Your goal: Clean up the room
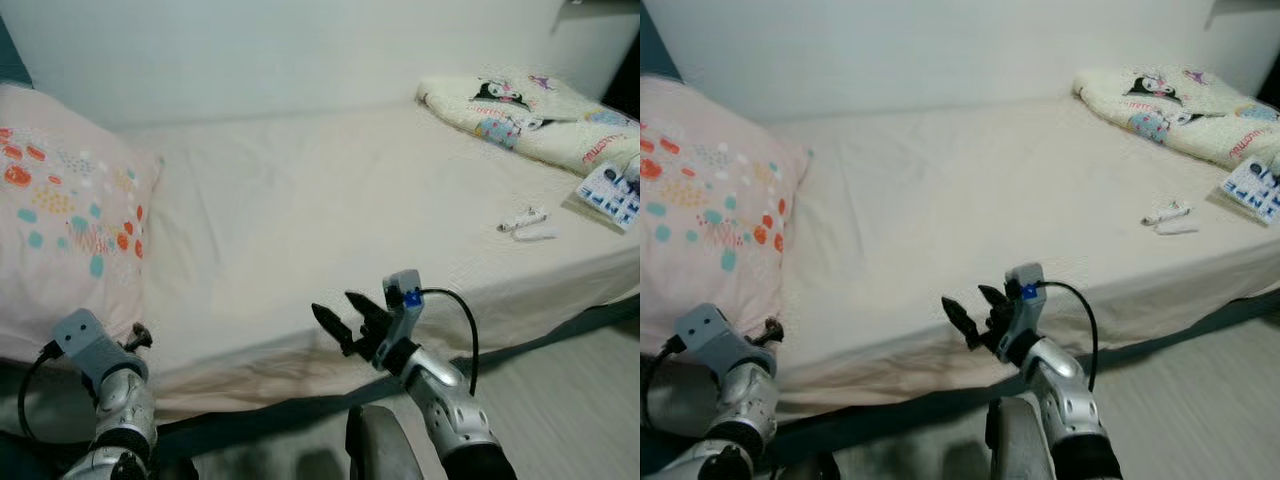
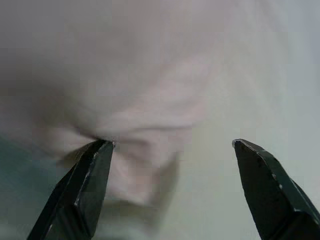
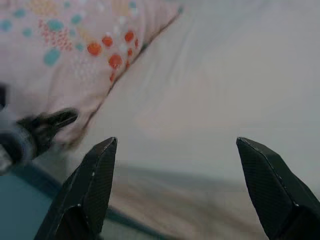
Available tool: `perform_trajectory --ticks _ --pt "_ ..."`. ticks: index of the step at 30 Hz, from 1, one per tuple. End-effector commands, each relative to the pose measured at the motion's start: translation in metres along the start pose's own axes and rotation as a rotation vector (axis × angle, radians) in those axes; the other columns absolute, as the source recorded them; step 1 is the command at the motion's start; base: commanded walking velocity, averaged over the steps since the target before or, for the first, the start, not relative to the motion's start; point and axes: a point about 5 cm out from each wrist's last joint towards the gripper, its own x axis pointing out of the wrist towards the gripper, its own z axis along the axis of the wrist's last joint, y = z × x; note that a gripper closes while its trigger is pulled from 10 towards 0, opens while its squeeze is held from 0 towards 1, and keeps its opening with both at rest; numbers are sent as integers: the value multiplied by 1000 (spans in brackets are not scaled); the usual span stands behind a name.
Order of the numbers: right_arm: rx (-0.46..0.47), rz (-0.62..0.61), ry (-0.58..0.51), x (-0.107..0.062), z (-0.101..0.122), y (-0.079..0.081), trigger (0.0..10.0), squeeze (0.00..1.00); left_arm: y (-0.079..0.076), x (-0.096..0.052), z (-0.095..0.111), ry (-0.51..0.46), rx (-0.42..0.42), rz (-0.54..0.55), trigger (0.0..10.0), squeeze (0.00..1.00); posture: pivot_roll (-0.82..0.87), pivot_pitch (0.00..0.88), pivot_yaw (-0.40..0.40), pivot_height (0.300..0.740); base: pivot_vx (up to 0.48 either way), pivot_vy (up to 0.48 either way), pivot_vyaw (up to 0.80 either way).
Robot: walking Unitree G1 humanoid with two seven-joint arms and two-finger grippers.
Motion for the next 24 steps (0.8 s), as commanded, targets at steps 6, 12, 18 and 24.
perform_trajectory --ticks 6,12,18,24 --pt "8 -4 36 -18 2 0 10000 0 -23 9 23 -78 -78 -126 10000 0 -296 166 -117 444 0 0 0" --pt "21 -4 50 -19 3 1 10000 0 -28 15 46 -173 -36 -132 10000 0 -299 173 -131 444 0 0 0" --pt "25 17 68 -19 2 8 10000 0 -8 18 55 -216 213 25 10000 0 -291 163 -132 444 0 0 0" --pt "25 9 78 -21 3 6 10000 0 17 12 49 -225 349 152 10000 0 -286 154 -128 444 0 0 0"
